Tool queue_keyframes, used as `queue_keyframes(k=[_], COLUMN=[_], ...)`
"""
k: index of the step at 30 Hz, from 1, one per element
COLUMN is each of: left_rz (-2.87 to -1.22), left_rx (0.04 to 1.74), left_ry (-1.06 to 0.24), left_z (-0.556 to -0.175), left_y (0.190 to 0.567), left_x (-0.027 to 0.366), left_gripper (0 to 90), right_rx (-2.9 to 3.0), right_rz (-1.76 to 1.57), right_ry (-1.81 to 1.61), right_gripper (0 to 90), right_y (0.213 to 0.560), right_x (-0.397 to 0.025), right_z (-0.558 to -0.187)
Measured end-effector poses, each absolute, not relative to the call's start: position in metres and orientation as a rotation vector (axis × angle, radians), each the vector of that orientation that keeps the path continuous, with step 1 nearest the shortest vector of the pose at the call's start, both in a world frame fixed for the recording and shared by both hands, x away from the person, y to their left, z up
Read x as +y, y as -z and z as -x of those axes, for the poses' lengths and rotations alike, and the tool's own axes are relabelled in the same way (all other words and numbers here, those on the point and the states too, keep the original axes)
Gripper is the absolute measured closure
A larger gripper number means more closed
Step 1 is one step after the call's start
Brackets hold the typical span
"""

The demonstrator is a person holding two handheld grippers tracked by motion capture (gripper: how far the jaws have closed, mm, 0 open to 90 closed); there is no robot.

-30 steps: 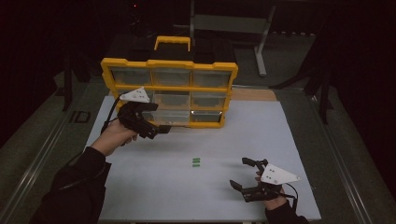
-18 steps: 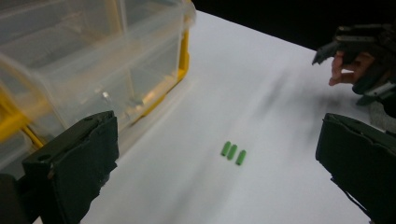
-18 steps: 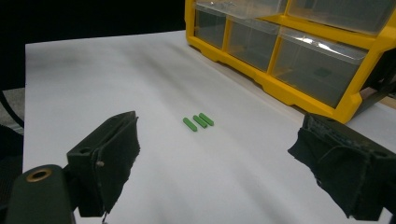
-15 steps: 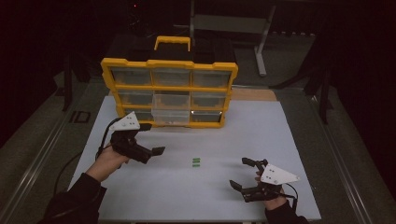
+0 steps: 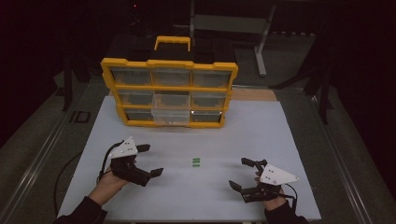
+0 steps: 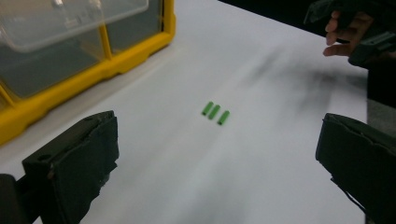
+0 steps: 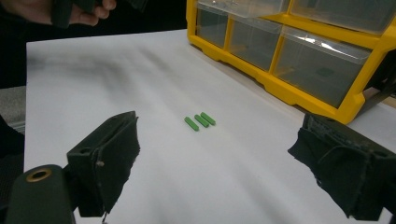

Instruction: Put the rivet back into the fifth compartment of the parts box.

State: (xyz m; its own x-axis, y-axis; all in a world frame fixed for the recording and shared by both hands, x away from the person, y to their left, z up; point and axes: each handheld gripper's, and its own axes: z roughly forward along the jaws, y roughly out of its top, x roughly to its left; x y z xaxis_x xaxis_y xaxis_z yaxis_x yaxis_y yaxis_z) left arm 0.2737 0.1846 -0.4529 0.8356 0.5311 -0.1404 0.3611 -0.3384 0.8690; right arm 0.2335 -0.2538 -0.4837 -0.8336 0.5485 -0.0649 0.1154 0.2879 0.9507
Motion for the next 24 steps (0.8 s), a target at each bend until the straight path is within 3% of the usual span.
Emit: queue_keyframes(k=[16, 24], left_rz=[-1.881, -1.857], left_rx=[0.774, 0.846], left_ry=[-0.328, -0.497], left_z=[-0.244, -0.237], left_y=[0.487, 0.5], left_x=[0.203, 0.215], left_gripper=[0.0, 0.0], right_rx=[2.184, 2.18], right_rz=[-0.595, -0.595], right_ry=[-1.561, -1.559], right_gripper=[12.3, 12.3], right_y=[0.483, 0.482], right_x=[-0.253, -0.255], right_z=[-0.233, -0.233])
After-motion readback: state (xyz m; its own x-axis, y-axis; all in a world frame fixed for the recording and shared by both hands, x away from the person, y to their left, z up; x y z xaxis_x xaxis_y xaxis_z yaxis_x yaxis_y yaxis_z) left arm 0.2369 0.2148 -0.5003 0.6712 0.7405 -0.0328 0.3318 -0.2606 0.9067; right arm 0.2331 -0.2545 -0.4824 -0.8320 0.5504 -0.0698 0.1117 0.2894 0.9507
